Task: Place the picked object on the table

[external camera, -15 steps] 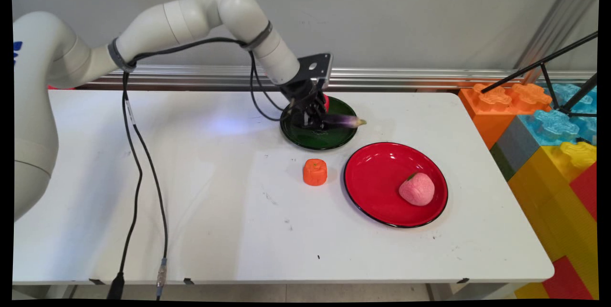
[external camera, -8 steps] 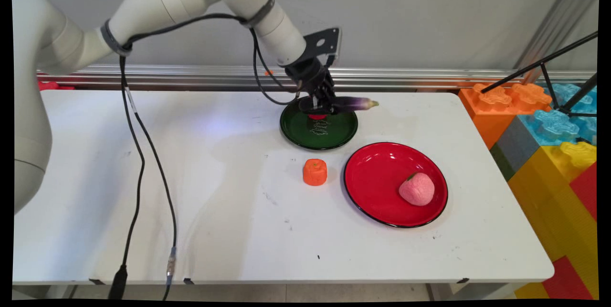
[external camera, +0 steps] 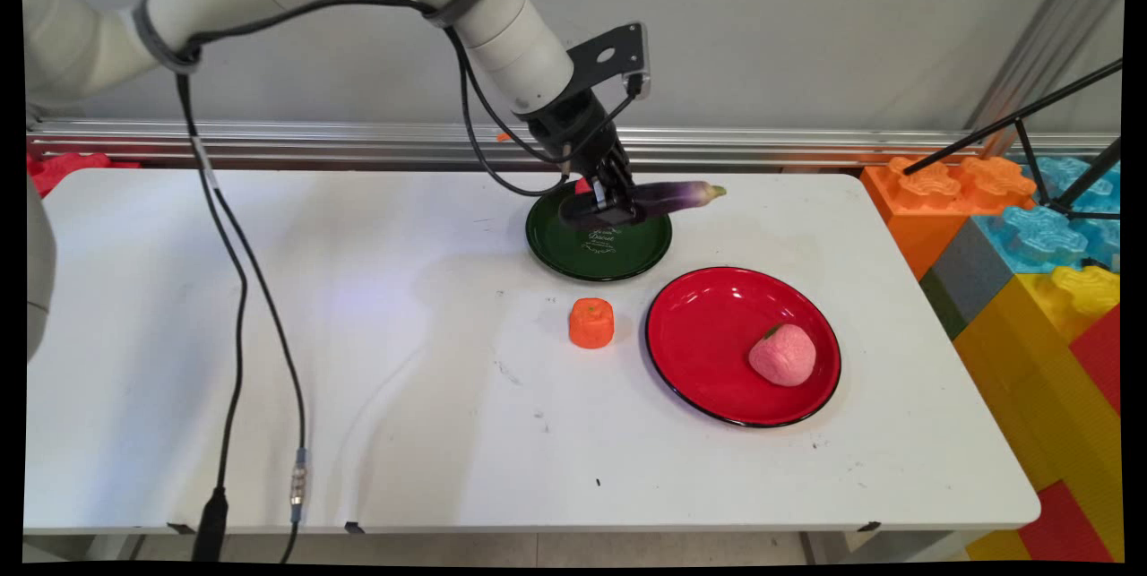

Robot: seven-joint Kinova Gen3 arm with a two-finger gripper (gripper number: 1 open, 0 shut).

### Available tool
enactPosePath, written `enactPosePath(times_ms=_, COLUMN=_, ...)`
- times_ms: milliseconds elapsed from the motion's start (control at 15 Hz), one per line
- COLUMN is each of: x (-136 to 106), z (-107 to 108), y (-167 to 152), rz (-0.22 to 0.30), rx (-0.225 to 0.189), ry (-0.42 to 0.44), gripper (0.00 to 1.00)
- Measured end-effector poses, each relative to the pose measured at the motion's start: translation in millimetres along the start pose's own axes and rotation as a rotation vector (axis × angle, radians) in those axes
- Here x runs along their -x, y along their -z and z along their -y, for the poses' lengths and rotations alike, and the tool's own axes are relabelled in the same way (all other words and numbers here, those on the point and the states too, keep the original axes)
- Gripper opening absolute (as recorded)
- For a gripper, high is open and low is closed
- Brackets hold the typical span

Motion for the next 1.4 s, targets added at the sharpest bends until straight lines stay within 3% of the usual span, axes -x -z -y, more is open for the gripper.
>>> enactPosePath(times_ms=333, x=-14.8, z=-50.2, y=25.2, rz=0.004, rx=0.056, ry=0.134, gripper=0.0)
enactPosePath(times_ms=933, x=-21.0, z=-135.2, y=41.7, rz=0.027, rx=0.148, ry=0.28, gripper=0.0)
enactPosePath(times_ms=1400, x=14.9, z=-159.3, y=26.0, rz=0.078, rx=0.139, ry=0.308, gripper=0.0)
